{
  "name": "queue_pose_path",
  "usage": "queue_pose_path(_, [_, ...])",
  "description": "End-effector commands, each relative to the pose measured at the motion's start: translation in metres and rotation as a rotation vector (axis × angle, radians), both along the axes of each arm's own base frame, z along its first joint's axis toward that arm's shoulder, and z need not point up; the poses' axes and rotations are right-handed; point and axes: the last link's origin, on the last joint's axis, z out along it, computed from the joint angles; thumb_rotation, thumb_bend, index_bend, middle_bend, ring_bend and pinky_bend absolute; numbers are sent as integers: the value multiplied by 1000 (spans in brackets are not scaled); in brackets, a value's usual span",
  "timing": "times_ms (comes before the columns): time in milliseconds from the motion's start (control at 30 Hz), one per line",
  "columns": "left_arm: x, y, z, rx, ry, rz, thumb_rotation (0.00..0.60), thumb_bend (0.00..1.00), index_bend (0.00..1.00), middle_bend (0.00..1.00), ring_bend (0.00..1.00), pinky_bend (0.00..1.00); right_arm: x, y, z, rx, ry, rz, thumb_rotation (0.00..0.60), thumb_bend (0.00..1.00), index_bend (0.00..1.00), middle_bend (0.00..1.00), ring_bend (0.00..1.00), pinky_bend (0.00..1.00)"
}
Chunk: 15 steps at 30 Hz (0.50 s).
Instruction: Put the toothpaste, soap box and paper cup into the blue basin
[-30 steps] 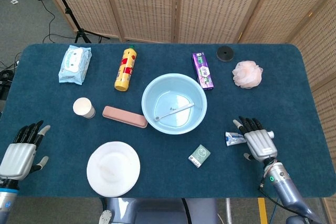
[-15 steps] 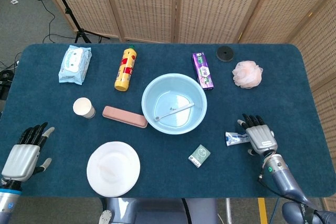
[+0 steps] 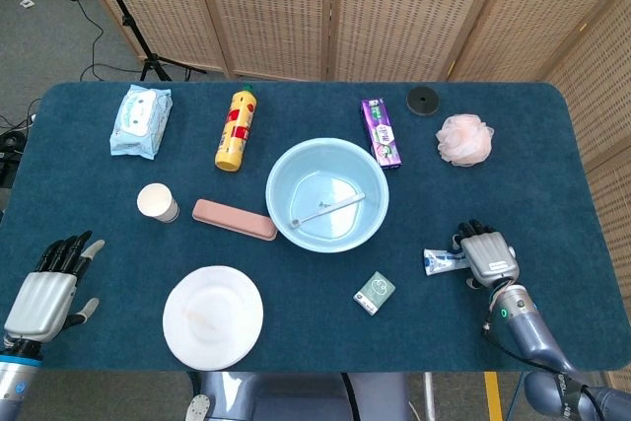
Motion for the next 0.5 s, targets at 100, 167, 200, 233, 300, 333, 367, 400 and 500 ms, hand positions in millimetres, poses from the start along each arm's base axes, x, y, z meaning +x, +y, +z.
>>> queue_pose_path(100, [0, 0, -1, -3, -1, -1, 600, 269, 0, 0, 2, 87, 0, -1, 2, -8, 7, 6, 600, 156, 463, 266, 211, 310])
queue_pose_path(167, [0, -1, -1, -4, -1, -1, 600, 269, 0, 0, 2, 87, -1, -1, 2, -9, 6, 3, 600, 156, 511, 305, 254, 338])
queue_pose_path(200, [1, -1, -1, -5, -2, -2, 600, 269, 0, 0, 2, 87, -1, -1, 2, -9, 5, -1, 600, 156, 538, 327, 278, 351])
queue_pose_path(233, [1, -1, -1, -6, -2, -3, 600, 269, 0, 0, 2, 87, -1, -1, 1, -6, 5, -4, 600, 156, 565, 348, 300, 364])
queue_pose_path(300, [1, -1, -1, -6, -3, -4, 600, 268, 0, 0, 2, 87, -2, 0, 0, -4, 8, -9, 600, 156, 607, 379, 333, 384])
queue_pose_path(333, [1, -1, -1, -6, -4, -4, 600, 268, 0, 0, 2, 87, -3, 0, 0, -2, 8, -11, 600, 158, 628, 397, 353, 399])
queue_pose_path(367, [1, -1, -1, -5, -4, -4, 600, 268, 0, 0, 2, 86, -3, 1, -1, -1, 8, -14, 600, 159, 640, 409, 367, 409])
queue_pose_path(400, [1, -1, -1, -5, -5, -4, 600, 269, 0, 0, 2, 87, -4, 1, -1, -1, 9, -15, 600, 164, 657, 428, 390, 427])
queue_pose_path(500, [1, -1, -1, -5, -5, -3, 600, 269, 0, 0, 2, 87, -4, 1, -1, -4, 12, -12, 600, 180, 698, 489, 450, 455])
